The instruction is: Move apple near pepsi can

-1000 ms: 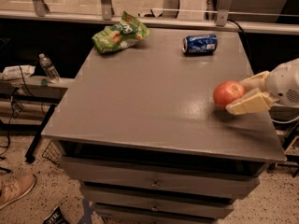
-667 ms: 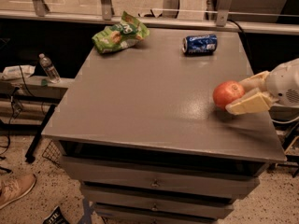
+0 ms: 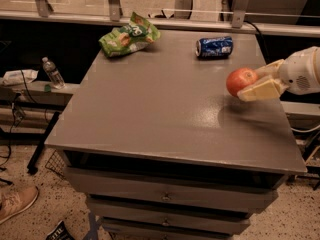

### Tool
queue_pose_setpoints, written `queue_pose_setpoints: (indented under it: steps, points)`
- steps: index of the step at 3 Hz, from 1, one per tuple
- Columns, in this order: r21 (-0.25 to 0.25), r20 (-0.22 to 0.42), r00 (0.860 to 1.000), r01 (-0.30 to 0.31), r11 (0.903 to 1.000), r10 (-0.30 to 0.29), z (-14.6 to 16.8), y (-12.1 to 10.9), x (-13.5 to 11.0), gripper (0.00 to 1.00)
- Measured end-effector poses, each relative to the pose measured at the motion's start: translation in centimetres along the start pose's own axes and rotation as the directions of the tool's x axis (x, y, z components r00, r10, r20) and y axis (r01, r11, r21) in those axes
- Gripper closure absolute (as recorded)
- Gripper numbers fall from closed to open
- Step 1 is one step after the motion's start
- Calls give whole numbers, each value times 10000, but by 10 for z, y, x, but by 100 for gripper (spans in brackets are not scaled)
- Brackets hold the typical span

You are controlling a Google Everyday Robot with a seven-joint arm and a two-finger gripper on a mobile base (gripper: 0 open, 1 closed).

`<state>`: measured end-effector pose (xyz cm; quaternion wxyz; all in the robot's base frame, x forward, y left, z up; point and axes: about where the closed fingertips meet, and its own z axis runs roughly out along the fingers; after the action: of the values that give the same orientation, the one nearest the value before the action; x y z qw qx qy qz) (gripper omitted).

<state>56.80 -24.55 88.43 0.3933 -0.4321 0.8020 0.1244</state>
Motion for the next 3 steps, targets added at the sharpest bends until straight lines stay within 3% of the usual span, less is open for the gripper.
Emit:
queue_pose_setpoints:
  steps: [2, 3]
  points:
    - [1073, 431, 9982, -469, 9931, 424, 36, -77, -34, 100]
    - [1573, 353, 9960, -866, 9837, 821, 58, -103, -38, 100]
